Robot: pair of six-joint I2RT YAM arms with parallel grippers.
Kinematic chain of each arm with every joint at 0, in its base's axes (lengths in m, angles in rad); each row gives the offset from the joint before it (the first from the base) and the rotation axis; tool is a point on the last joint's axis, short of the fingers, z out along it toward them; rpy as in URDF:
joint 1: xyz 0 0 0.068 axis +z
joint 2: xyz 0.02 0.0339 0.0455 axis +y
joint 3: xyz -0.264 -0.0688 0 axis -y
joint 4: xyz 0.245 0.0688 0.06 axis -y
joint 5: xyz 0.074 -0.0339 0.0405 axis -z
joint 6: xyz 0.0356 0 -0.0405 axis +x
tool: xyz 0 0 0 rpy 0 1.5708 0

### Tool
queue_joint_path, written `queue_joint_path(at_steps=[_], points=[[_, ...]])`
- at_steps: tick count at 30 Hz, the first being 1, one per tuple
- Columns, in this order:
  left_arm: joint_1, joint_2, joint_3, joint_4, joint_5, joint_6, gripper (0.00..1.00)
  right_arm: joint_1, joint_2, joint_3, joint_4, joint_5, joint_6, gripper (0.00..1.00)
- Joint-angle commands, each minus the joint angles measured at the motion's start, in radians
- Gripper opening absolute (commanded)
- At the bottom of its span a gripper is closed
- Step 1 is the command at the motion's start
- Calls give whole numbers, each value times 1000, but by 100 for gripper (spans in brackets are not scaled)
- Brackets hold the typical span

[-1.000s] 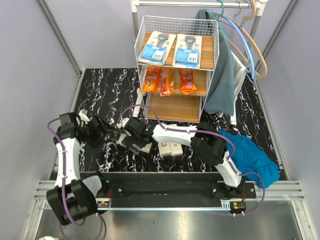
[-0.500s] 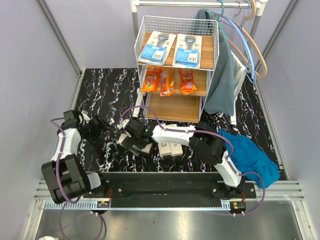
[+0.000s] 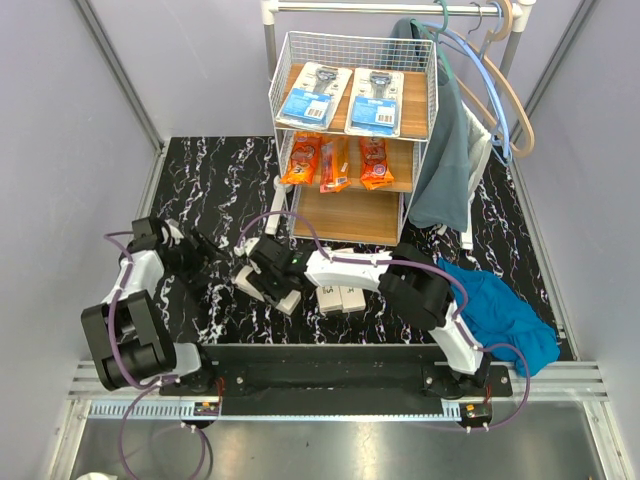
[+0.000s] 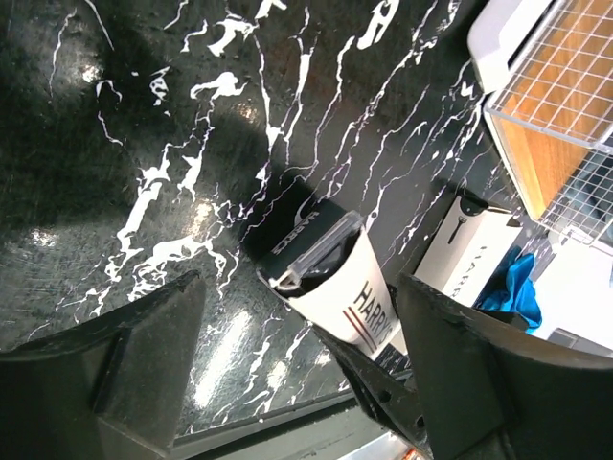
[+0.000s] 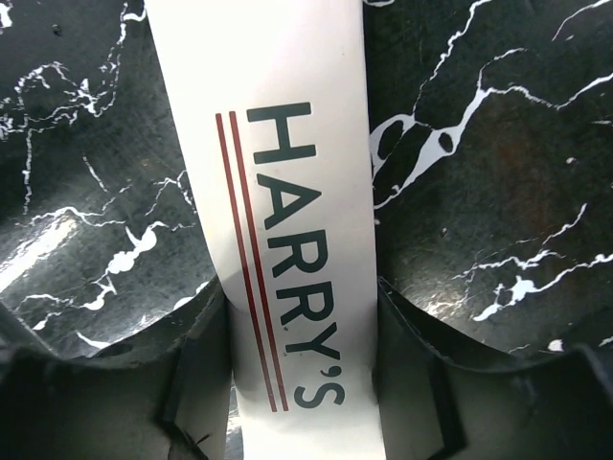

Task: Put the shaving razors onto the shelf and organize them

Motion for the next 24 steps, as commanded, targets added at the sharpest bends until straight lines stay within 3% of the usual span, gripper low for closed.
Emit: queue_joint_path(at_steps=[1, 12, 18, 24], points=[[-10, -78, -17, 40, 39, -6, 86, 4, -38, -43, -20, -63, 77, 42], [-271, -225, -118, 118, -16, -159, 87, 6, -88, -10, -46, 22, 192, 40], [-322, -256, -138, 122, -63, -186, 87, 6, -103, 41, -107, 94, 226, 39], [-340, -311, -105, 22, -154, -150, 87, 0, -109, 81, -166, 154, 260, 38]])
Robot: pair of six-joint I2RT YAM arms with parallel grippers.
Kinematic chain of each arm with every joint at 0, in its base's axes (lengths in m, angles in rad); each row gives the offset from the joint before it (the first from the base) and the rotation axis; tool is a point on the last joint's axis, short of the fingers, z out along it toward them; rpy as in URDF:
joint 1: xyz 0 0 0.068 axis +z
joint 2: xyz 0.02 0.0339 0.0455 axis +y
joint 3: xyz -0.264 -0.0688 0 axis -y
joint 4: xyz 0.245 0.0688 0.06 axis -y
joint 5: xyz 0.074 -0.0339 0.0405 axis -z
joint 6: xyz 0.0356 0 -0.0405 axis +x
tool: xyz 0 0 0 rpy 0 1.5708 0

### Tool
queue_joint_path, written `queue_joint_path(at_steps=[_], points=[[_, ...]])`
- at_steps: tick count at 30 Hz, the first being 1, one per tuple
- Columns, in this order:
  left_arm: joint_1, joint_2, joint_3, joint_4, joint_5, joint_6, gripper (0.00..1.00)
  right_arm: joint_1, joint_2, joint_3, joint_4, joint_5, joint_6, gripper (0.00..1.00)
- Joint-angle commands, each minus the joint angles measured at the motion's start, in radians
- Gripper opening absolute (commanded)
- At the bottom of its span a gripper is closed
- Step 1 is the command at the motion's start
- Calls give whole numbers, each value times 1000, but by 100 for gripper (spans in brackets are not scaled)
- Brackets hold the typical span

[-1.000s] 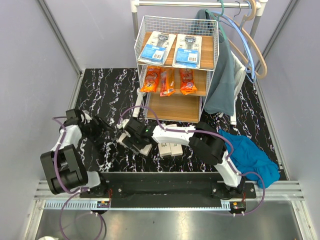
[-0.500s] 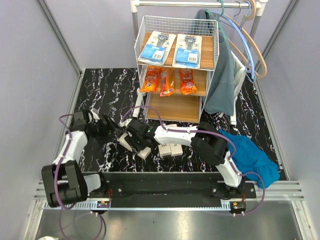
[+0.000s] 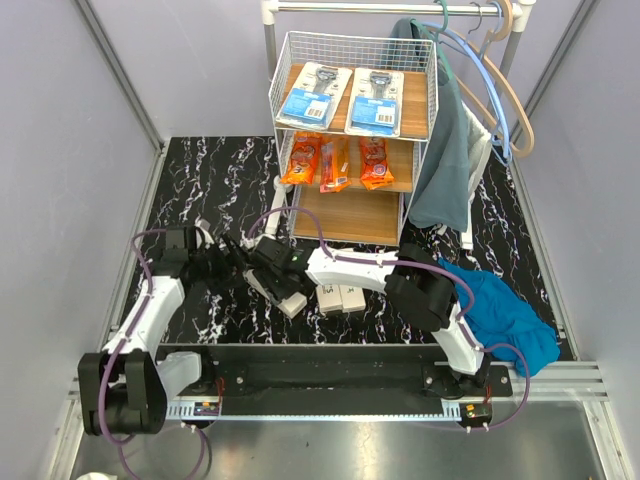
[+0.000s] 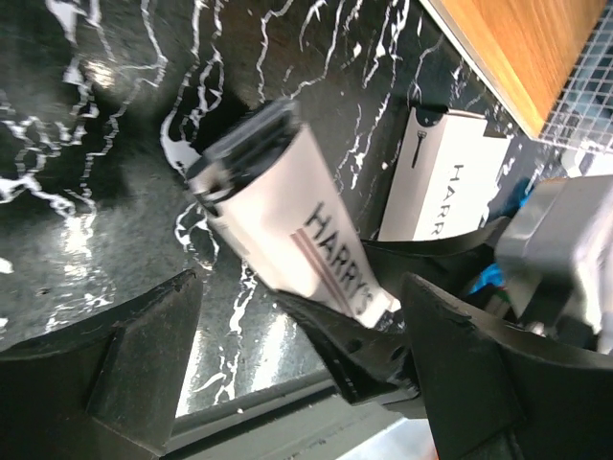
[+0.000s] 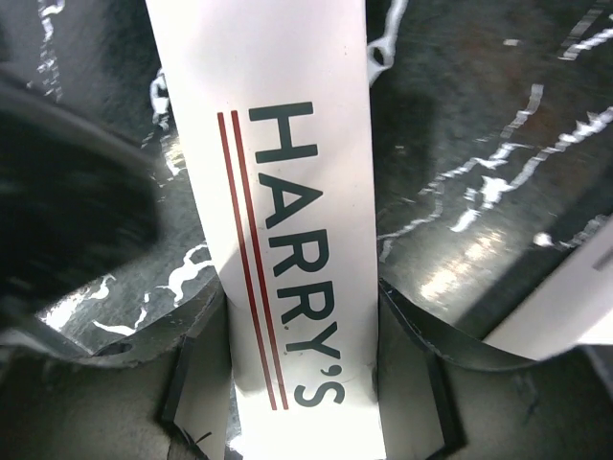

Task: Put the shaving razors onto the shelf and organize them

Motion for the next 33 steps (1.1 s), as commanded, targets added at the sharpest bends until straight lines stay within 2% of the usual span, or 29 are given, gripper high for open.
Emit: queue_joint_path(at_steps=[1, 8, 16, 23, 29, 33], points=[[-18, -51, 29, -51, -78, 20, 87, -7, -78, 68, -39, 79, 49, 38], [-44, -54, -18, -16, -64, -4, 87, -10, -115, 80, -33, 92, 69, 38], [-67, -68, -119, 213, 56, -96, 87, -10, -188, 81, 3, 56, 75, 38], [-69, -210, -233, 426, 73, -227, 87, -10, -216, 76, 10, 25, 94, 38], [-69, -329, -313, 532, 50, -325, 87, -10, -256, 9, 74, -27, 118, 38], [-67, -352, -347, 586, 43, -360, 86, -10, -282, -21, 105, -53, 118, 38]])
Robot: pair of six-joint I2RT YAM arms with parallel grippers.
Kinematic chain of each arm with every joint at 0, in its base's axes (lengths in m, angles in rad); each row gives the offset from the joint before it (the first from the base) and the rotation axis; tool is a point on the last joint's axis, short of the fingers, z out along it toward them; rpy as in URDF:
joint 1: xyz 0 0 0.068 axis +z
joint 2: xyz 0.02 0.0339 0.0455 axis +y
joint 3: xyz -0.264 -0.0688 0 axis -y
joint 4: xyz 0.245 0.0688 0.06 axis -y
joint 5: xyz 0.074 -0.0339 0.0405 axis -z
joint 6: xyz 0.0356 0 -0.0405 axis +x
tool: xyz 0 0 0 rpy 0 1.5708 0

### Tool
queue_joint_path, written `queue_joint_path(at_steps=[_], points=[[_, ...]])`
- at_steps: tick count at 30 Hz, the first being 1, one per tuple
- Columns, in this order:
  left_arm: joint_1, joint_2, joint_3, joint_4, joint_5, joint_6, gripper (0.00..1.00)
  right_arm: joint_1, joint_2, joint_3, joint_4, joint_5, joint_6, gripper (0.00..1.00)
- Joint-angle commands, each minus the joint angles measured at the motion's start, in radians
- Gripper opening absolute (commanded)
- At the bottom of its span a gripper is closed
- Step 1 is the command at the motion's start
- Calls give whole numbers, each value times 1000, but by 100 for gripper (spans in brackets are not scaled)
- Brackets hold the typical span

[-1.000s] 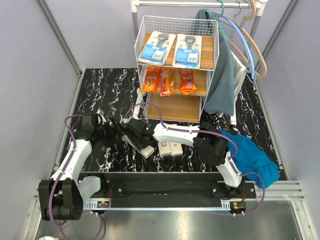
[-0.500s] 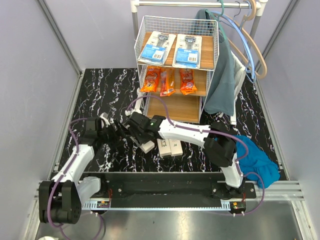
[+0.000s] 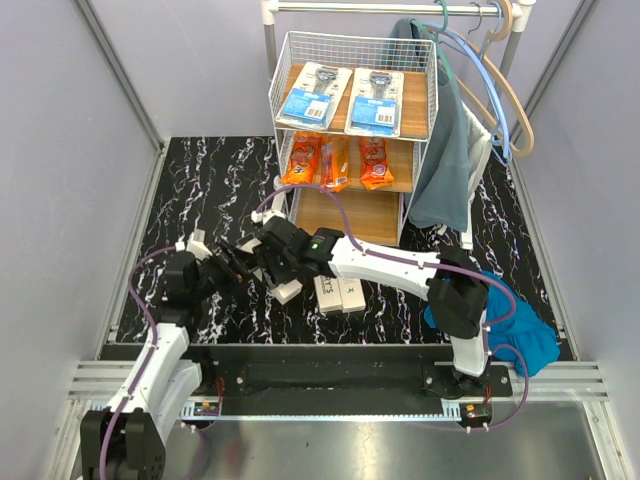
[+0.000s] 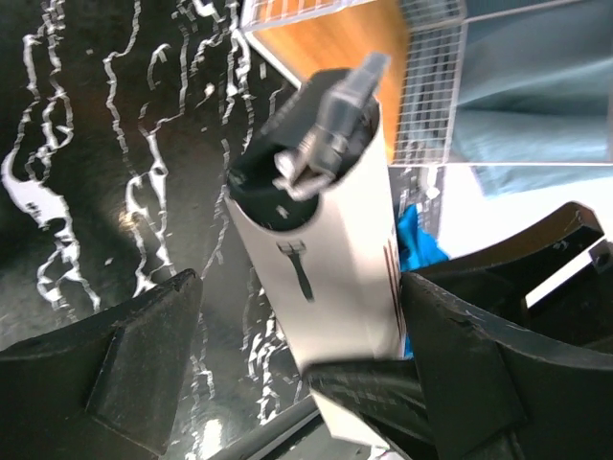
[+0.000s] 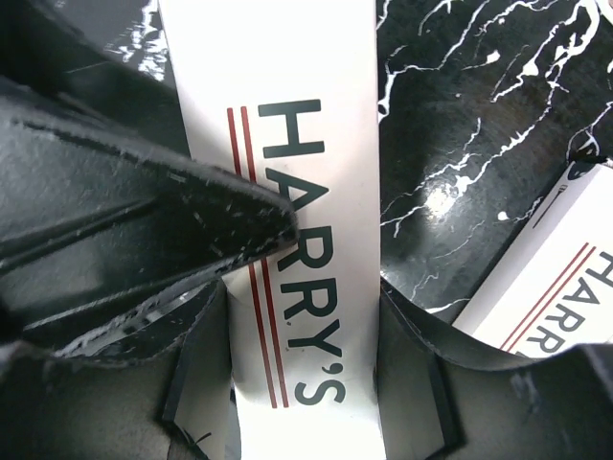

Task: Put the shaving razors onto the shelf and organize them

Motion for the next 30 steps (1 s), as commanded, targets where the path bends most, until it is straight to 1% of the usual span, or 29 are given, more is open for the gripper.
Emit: queue_joint_path(at_steps=[1, 4, 5, 9, 10, 12, 13, 14, 19, 23, 24, 26, 27, 30], points=[[-5, -20, -47, 143, 1, -74, 86, 8, -90, -16, 104, -55, 16, 38], [-5, 4, -77, 222, 26, -114, 84, 8, -90, -17, 105, -70, 8, 38], [-4, 21, -86, 273, 38, -127, 83, 8, -88, -19, 105, -76, 8, 38], [-4, 55, -113, 358, 61, -167, 73, 8, -87, -27, 115, -91, 8, 38], [-5, 60, -113, 360, 62, -165, 65, 8, -87, -34, 116, -91, 10, 39], [-5, 58, -107, 357, 69, -157, 54, 8, -91, -43, 124, -91, 13, 40], [-4, 51, -106, 351, 69, -153, 44, 8, -93, -54, 133, -91, 17, 40], [-5, 46, -106, 344, 67, -151, 42, 8, -93, -59, 138, -91, 20, 41], [-4, 34, -100, 324, 69, -133, 40, 9, -88, -62, 136, -91, 33, 45], [-5, 46, -101, 360, 96, -127, 37, 8, -102, -65, 127, -70, 37, 62], [-5, 52, -101, 373, 105, -128, 37, 8, -116, -68, 122, -52, 39, 70], [-4, 89, -95, 419, 153, -122, 37, 8, -136, -74, 113, -22, 45, 77], [-5, 102, -83, 430, 170, -107, 38, 6, -158, -77, 107, -1, 45, 83], [-4, 164, -48, 472, 246, -70, 38, 5, -217, -111, 109, 27, 62, 91]])
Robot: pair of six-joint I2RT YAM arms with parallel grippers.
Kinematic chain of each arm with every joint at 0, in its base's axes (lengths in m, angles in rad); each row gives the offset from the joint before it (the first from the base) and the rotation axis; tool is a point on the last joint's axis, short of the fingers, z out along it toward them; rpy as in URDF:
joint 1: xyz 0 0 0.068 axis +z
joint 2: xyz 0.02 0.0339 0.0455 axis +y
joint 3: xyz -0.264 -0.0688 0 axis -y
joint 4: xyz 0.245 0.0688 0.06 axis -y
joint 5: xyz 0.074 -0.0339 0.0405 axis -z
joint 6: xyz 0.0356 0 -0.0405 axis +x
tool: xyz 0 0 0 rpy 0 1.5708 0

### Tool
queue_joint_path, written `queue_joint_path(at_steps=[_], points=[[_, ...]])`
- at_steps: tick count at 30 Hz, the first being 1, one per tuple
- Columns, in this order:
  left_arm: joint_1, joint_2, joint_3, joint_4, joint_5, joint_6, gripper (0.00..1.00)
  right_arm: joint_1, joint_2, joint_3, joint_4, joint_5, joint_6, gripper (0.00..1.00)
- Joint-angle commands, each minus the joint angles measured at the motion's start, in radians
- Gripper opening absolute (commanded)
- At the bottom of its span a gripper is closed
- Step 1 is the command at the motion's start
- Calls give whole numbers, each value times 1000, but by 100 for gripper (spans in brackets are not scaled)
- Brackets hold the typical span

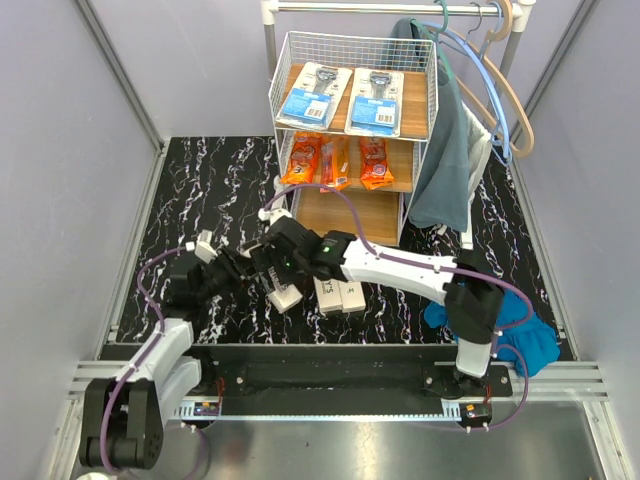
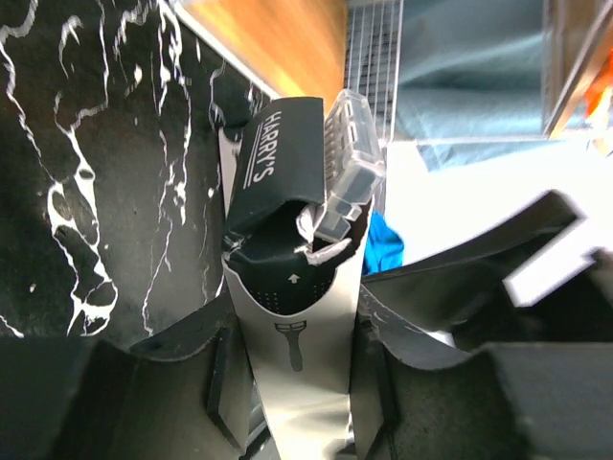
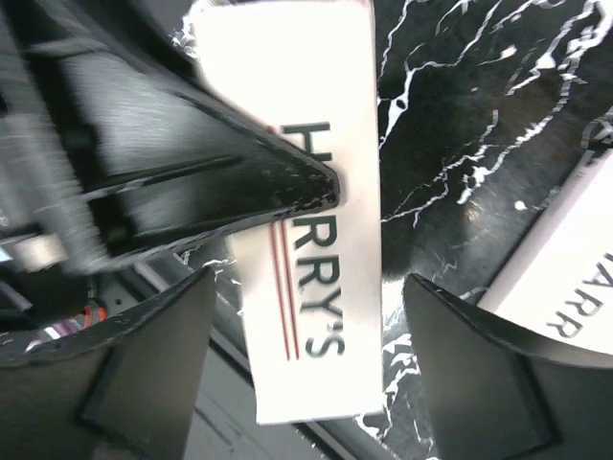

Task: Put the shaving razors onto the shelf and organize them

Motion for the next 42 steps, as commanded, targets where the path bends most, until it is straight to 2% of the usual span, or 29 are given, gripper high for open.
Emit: queue_joint_path(at_steps=[1, 5, 7, 8, 9, 10, 11, 12, 13, 15, 16, 17, 19, 21, 23, 27, 30, 34, 39, 42], points=[[-1, 75, 65, 142, 143, 75, 38, -1, -147, -43, 32, 61, 33, 91], [-1, 136, 139, 189, 261, 108, 38, -28, -246, -138, 61, 9, 85, 94], [-1, 173, 162, 224, 303, 108, 38, -62, -291, -236, 127, -39, 134, 94], [-1, 186, 182, 234, 345, 110, 38, -77, -343, -278, 160, -112, 157, 94], [-1, 205, 190, 248, 362, 99, 38, -91, -369, -363, 240, -148, 210, 94], [-1, 216, 188, 340, 393, 72, 38, -108, -395, -408, 285, -180, 243, 94], [-1, 229, 162, 425, 405, -24, 38, -136, -442, -453, 379, -242, 269, 94], [-1, 257, 150, 508, 415, -72, 38, -145, -464, -534, 424, -267, 313, 94], [-1, 278, 139, 654, 433, -117, 38, -150, -483, -565, 456, -281, 335, 94], [-3, 345, 106, 813, 445, -253, 38, -154, -521, -629, 542, -312, 378, 94], [-3, 371, 95, 967, 447, -299, 38, -154, -530, -649, 568, -321, 393, 93], [-6, 397, 75, 1037, 445, -379, 38, -154, -545, -669, 639, -338, 410, 93], [-13, 485, 56, 1233, 436, -453, 38, -154, -555, -734, 725, -356, 467, 92], [-26, 550, 52, 1348, 427, -523, 38, -154, -558, -776, 812, -370, 505, 89], [-29, 568, 47, 1349, 416, -524, 37, -154, -547, -795, 878, -393, 524, 87], [-30, 552, 49, 1345, 401, -521, 37, -153, -524, -806, 911, -438, 562, 74], [-30, 552, 59, 1331, 393, -519, 37, -153, -532, -829, 935, -450, 587, 67], [-30, 560, 66, 1329, 383, -514, 37, -147, -549, -853, 938, -450, 614, 59], [-30, 557, 59, 1329, 375, -507, 38, -133, -533, -886, 983, -441, 657, 54], [-32, 552, 58, 1329, 376, -505, 38, -125, -510, -898, 1032, -438, 683, 46]])
